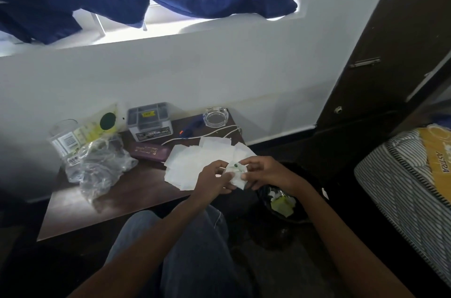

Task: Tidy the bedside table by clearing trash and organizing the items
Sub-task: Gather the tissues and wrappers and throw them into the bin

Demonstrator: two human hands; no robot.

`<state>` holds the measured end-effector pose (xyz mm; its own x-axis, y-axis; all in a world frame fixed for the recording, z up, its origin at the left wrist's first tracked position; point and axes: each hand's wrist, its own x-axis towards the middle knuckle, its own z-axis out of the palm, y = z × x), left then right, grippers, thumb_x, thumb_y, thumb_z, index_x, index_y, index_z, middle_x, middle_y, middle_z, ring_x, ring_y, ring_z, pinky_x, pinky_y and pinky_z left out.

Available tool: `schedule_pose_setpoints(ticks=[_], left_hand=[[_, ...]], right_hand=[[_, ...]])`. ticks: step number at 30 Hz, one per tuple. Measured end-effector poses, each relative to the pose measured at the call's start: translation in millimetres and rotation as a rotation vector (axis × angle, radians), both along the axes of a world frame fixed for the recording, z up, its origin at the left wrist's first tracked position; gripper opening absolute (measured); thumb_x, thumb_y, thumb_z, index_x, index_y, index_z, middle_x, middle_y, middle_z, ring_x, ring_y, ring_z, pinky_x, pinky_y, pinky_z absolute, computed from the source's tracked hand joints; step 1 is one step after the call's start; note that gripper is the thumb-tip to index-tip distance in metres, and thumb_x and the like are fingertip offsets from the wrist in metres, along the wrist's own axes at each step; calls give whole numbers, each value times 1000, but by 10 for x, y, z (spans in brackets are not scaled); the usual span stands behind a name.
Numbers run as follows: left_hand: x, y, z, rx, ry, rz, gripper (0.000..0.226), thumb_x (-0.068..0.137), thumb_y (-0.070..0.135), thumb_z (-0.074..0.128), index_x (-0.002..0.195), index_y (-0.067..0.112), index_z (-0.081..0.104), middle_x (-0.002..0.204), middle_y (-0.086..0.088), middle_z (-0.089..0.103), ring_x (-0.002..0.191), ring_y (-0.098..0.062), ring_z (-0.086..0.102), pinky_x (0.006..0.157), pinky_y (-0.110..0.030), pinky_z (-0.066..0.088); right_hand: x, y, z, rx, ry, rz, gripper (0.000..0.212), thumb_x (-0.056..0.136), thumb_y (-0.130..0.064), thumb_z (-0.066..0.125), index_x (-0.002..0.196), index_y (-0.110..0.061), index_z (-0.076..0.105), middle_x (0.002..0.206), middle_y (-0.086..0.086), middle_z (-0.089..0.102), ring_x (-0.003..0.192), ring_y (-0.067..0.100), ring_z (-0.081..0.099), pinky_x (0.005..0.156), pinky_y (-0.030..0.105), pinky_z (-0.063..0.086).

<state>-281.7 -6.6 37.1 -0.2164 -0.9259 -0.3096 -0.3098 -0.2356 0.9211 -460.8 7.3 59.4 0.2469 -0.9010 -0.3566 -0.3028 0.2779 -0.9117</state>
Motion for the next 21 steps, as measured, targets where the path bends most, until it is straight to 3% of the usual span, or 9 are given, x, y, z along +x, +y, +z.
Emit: schedule_pose_setpoints(ticks=[4,7,9,11,13,16,19,21], left_hand=[[-49,-14,-15,-30,-27,-36,7,91,9,56,96,12,58,96,-6,63,55,-9,66,57,-22,55],[-62,-44,15,-50,-22,-21,10,92,12,54,98,15,61,94,-2,63,64,-14,66,59,-21,51],[-37,-72,51,-64,-24,-7,14,93,9,49,97,14,62,94,-2,64,67,-15,66,59,-19,49],[13,-94,71,-78,-38,-25,22,95,5,41,96,12,62,92,-1,66,69,-14,66,60,-18,48],[70,-106,85,-83,-61,-38,28,95,3,37,92,14,62,91,-1,67,69,-13,65,60,-18,47],[153,-131,89,-92,-77,-32,30,94,2,37,86,17,62,89,-2,68,70,-13,65,62,-19,47],[262,-169,89,-87,-67,7,31,93,2,39,82,19,62,86,1,68,71,-15,65,64,-23,46],[351,-187,83,-76,-57,31,31,92,1,39,81,20,62,86,1,68,72,-16,65,66,-24,46]], right_hand=[[24,39,-171,-72,45,-184,29,77,5,68,102,-7,61,80,13,64,49,9,62,45,19,47],[-146,27,-337,-96,100,-410,29,75,11,64,103,2,63,86,22,64,44,7,59,39,16,43],[-327,43,-461,-158,266,-562,30,73,10,61,100,-1,65,93,22,66,57,15,61,46,18,45],[-507,99,-594,-205,478,-696,31,73,4,60,103,-3,66,97,17,68,78,26,62,63,23,42],[-686,164,-739,-165,566,-785,32,77,-3,60,109,-5,63,104,17,66,95,33,61,75,31,42],[-885,153,-972,26,603,-648,42,77,-22,64,116,-7,59,115,20,63,105,38,59,87,42,49],[-893,104,-1000,144,523,-604,38,81,-8,62,115,9,57,104,31,62,86,39,62,77,51,53],[-778,104,-912,173,399,-563,28,84,1,57,111,10,59,82,25,63,59,26,60,53,34,53]])
